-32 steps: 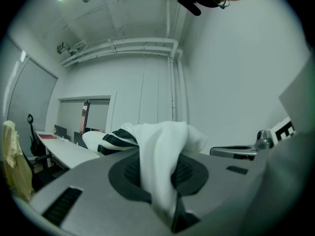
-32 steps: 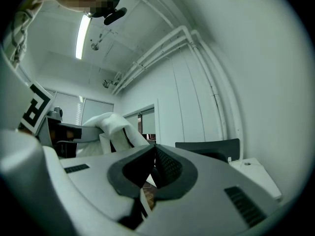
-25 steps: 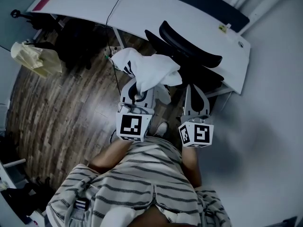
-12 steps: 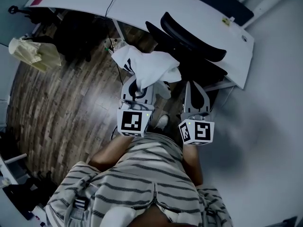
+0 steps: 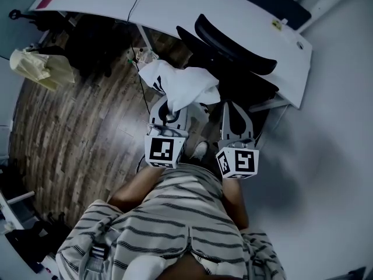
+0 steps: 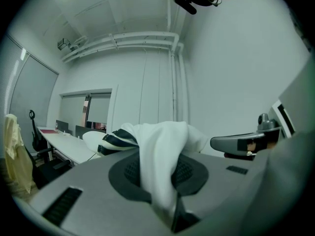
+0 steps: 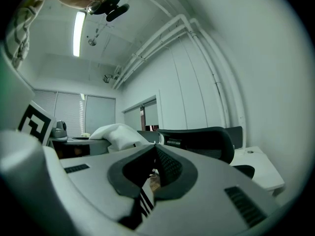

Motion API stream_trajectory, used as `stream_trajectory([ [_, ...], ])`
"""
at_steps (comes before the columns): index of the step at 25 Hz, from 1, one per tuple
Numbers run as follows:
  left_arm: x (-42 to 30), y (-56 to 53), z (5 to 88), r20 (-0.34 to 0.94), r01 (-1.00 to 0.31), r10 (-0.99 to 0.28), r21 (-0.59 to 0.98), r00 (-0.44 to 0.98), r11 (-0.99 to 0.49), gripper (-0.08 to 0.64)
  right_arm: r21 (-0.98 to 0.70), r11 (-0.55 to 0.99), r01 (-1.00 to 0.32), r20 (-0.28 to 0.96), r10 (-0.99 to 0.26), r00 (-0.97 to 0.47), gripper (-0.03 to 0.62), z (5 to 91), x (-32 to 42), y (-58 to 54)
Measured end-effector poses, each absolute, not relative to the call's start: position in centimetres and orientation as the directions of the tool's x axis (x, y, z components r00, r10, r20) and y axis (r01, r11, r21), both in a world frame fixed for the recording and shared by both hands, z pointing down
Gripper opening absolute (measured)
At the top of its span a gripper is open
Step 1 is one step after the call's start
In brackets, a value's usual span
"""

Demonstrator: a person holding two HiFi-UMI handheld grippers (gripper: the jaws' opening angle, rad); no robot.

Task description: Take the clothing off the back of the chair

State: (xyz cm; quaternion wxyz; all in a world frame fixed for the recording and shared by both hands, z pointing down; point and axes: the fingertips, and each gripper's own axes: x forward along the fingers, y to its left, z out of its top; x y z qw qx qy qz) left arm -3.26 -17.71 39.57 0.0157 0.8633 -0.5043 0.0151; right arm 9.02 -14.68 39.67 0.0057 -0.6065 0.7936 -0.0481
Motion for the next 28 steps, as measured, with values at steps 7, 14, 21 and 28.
stream_trajectory([
  [7, -3.1, -17.8, 40.5, 0.055, -0.871, -0.87, 0.009, 0.491, -0.491, 0.083, -0.074, 0.262, -0.962, 0.063, -0.962, -0.267, 0.018, 40.6, 8.9, -14.8],
  [14, -3.0, -17.9, 41.1, 0.064, -0.869, -0.868, 0.0, 0.493, -0.494, 0.083, -0.063, 0.274, -0.96, 0.073, -0.958, -0.278, 0.018, 41.1, 8.8, -15.1],
  [21, -3.0, -17.9, 41.3, 0.067, -0.868, -0.867, -0.004, 0.494, -0.496, 0.083, -0.057, 0.287, -0.956, 0.077, -0.954, -0.29, 0.018, 41.2, 8.6, -15.1],
  [28, -3.2, -18.0, 41.3, 0.069, -0.869, -0.867, -0.004, 0.493, -0.494, 0.083, -0.056, 0.281, -0.958, 0.071, -0.956, -0.285, 0.018, 41.0, 8.7, -15.3],
])
